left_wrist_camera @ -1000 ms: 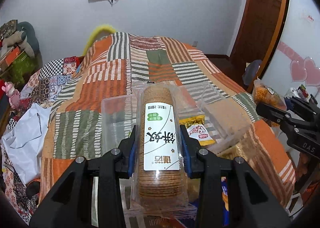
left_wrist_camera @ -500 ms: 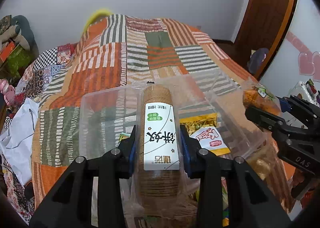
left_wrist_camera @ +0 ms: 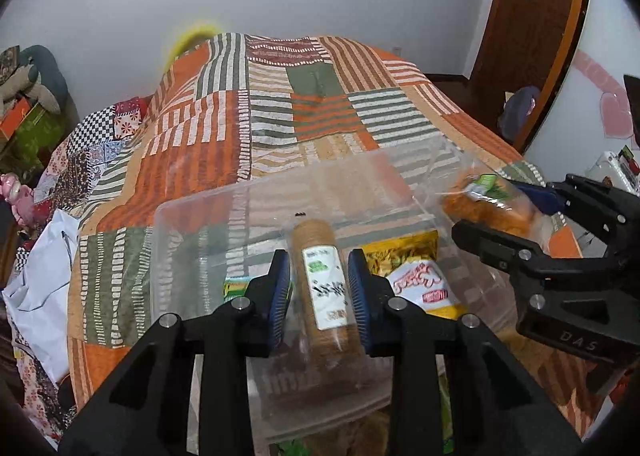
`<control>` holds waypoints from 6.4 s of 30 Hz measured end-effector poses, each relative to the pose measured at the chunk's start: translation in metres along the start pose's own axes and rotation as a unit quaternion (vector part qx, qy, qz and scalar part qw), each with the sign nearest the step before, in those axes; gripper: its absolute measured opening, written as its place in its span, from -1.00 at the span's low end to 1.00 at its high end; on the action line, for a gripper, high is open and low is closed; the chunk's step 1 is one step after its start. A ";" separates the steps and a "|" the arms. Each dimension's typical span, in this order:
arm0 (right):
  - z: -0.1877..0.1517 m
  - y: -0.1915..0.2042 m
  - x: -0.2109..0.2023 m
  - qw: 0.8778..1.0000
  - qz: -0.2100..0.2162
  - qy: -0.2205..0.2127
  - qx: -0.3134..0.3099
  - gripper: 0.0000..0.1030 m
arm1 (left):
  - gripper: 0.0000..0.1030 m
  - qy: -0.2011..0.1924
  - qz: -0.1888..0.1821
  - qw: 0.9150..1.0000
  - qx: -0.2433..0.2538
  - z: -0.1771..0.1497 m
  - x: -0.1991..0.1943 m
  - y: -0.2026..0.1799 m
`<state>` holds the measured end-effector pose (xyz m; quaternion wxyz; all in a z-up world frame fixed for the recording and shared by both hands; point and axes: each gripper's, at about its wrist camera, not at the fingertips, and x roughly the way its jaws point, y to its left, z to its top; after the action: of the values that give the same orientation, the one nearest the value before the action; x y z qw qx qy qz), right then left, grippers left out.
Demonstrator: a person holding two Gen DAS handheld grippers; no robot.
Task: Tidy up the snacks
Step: 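Carry the biscuit roll and puffs bag into the clear box and release both, then reach the right tool to the red-wrapped packet and the left tool to the bun bag, then grasp and lift the bun bag with the left tool while the right tool lifts the red packet, then carry the bun bag and red packet over the clear box and open both tools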
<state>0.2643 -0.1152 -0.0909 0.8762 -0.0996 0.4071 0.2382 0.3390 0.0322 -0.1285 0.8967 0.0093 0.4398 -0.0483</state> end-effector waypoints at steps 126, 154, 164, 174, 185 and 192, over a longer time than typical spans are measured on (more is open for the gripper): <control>-0.148 0.020 -0.114 0.987 0.033 -0.073 0.138 -0.46 | -0.13 -0.087 0.011 0.993 -0.082 -0.207 -0.165 0.012; -0.068 0.019 -0.154 0.981 -0.001 -0.180 0.069 -0.53 | -0.13 -0.158 0.032 0.986 -0.045 -0.133 -0.189 0.001; -0.040 0.014 -0.135 0.979 0.000 -0.196 0.063 -0.53 | -0.13 -0.153 0.049 0.987 -0.028 -0.101 -0.159 0.003; -0.020 0.000 -0.102 0.980 0.001 -0.183 0.076 -0.53 | -0.13 -0.138 0.045 0.989 -0.030 -0.067 -0.118 0.009; -0.003 -0.001 -0.059 0.987 0.006 -0.146 0.062 -0.53 | -0.13 -0.095 0.047 0.993 -0.044 -0.042 -0.065 0.023; 0.000 -0.002 -0.032 0.993 0.002 -0.106 0.042 -0.53 | -0.13 -0.067 0.046 0.995 -0.054 -0.035 -0.037 0.035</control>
<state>0.2475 -0.1275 -0.0666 0.9174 -0.0359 0.3218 0.2313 0.2926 0.0721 -0.1215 0.9246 -0.0219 0.3799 0.0160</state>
